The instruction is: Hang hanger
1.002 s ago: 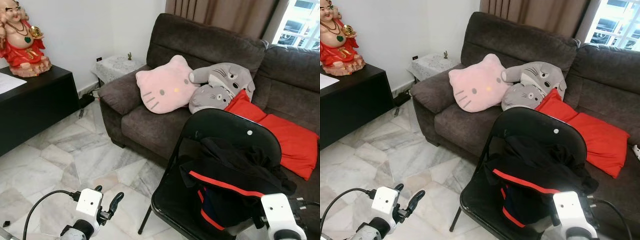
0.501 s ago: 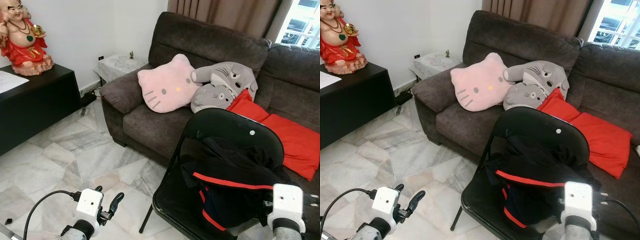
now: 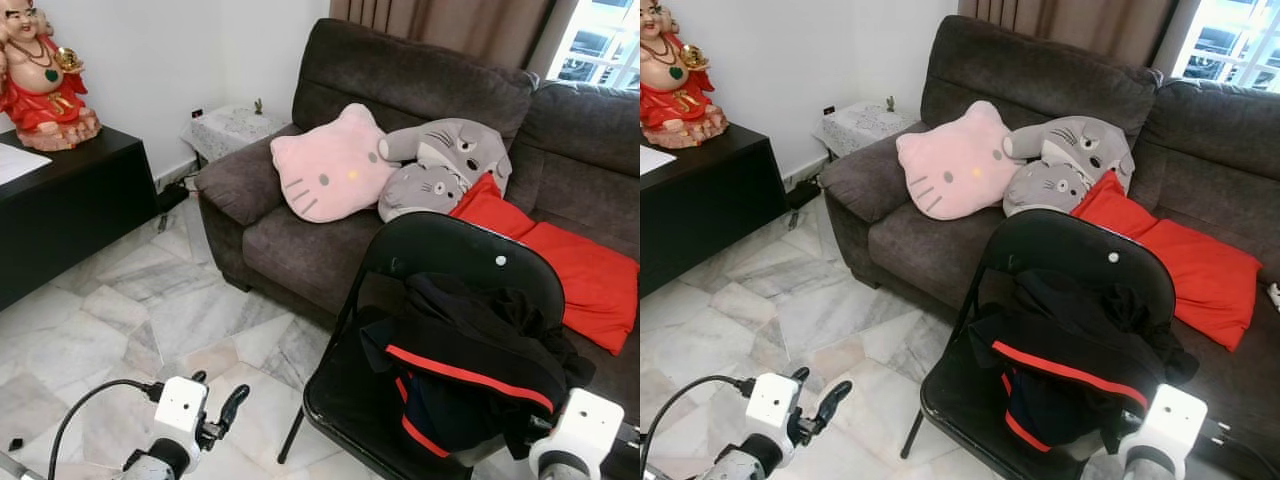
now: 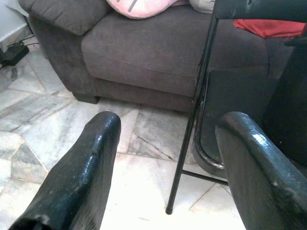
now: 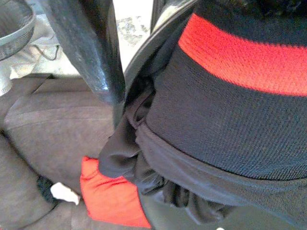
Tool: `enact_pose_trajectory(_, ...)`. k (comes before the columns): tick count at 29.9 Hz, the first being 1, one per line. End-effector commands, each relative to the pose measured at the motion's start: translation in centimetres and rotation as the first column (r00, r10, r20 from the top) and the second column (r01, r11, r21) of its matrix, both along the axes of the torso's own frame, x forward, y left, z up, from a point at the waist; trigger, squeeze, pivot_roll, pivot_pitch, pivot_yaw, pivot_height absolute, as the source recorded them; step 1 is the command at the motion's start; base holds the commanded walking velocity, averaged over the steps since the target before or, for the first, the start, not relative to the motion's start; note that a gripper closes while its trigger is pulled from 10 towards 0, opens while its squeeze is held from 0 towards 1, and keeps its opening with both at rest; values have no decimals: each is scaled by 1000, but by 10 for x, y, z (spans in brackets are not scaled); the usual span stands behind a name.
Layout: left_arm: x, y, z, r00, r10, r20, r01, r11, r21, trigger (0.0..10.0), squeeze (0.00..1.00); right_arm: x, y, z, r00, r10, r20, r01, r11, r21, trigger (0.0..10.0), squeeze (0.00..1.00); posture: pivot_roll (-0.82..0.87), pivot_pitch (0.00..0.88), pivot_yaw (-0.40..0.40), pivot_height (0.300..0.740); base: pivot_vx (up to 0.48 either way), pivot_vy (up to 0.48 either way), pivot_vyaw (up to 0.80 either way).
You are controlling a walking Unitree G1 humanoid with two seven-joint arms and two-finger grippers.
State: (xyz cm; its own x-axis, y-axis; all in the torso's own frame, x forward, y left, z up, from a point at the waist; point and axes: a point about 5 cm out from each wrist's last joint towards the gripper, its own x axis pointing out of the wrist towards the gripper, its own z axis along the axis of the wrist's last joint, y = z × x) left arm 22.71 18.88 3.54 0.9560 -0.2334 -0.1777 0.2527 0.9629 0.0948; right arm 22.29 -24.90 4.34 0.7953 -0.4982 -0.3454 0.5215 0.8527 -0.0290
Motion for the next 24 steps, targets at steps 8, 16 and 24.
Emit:
enact_pose_trajectory(8,0,-2,-1,1000,-18,-7,18,1000,26,10000,0,11,-2,7,997,12,75,-13,1000,20,10000,0,-36,37,-61,740,0,0,0)
enact_pose_trajectory(16,0,-2,-1,1000,-18,-7,18,1000,26,10000,0,11,-2,7,997,12,75,-13,1000,20,10000,0,-36,37,-61,740,0,0,0)
enact_pose_trajectory(24,0,-2,-1,1000,-18,-7,18,1000,26,10000,0,11,-2,7,997,12,75,-13,1000,20,10000,0,-36,37,-61,740,0,0,0)
